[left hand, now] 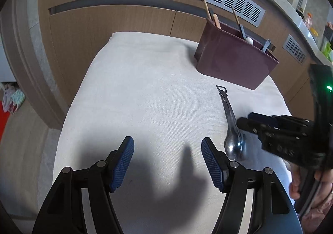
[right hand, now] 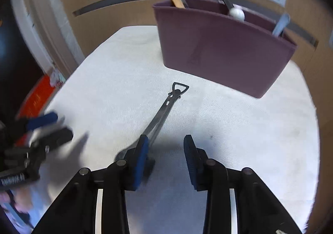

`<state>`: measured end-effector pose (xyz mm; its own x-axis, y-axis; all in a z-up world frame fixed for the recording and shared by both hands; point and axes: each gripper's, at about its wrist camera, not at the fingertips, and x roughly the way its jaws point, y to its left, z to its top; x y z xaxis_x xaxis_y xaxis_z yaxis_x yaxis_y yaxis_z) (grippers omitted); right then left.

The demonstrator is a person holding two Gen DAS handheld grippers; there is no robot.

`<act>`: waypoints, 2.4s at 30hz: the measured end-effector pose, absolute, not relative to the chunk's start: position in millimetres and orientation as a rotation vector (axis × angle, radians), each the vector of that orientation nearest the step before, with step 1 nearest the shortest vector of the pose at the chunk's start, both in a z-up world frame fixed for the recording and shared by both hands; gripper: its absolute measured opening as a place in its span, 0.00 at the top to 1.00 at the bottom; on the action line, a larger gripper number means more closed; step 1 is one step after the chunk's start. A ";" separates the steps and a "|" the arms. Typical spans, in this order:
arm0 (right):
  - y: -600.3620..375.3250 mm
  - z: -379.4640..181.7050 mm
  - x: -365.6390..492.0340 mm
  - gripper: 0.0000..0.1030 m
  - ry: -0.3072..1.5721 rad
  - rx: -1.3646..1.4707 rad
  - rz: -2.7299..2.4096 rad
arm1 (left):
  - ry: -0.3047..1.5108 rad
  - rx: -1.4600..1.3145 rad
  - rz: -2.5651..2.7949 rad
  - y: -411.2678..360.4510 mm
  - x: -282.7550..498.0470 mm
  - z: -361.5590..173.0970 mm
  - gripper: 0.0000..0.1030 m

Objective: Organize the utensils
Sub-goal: 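Grasp the smiley-face metal spoon with the left tool while the right grasps the metal spatula, then lift the smiley spoon with the left tool while the right lifts and regrips the metal spatula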

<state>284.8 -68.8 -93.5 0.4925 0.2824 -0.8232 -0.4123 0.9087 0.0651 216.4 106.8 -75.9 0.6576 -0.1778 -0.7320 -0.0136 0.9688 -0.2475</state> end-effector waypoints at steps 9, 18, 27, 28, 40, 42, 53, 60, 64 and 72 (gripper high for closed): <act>-47.1 -100.2 298.0 0.84 0.989 -0.171 0.404 | 0.864 -0.250 -0.124 101.3 217.9 -75.8 0.30; -75.0 -98.0 289.6 0.93 0.991 -0.197 0.384 | 0.890 -0.221 -0.158 83.8 219.7 -73.6 0.30; -135.6 -95.0 272.0 0.92 0.972 -0.170 0.313 | 0.866 -0.109 -0.273 34.3 219.8 -72.4 0.30; -141.5 -94.3 269.4 0.92 0.967 -0.165 0.303 | 0.864 -0.094 -0.278 29.8 220.4 -73.1 0.30; -202.5 -91.6 240.3 0.67 0.909 -0.079 0.267 | 0.883 0.042 -0.193 -0.8 236.7 -86.5 0.61; -203.0 -93.7 239.5 0.65 0.920 -0.065 0.275 | 0.887 0.038 -0.199 -1.2 234.8 -85.8 0.71; -157.5 -94.8 218.1 0.35 0.914 -0.081 0.385 | 0.819 -0.022 -0.196 26.1 208.0 -61.2 0.72; -134.2 -105.4 215.3 0.58 0.922 -0.163 0.332 | 0.724 -0.045 -0.207 38.2 190.1 -34.3 0.72; -145.1 -96.8 212.7 0.84 0.903 -0.164 0.316 | 0.692 -0.052 -0.211 39.4 181.9 -24.6 0.72; -162.4 -49.4 200.0 0.95 0.783 -0.188 0.317 | 0.610 -0.029 -0.230 34.6 166.7 5.1 0.72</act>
<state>200.0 -162.4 -49.4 0.6653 0.2094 -0.7166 -0.3477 0.9363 -0.0492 166.7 34.6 5.1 0.7951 -0.2223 -0.5643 0.2055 0.9741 -0.0942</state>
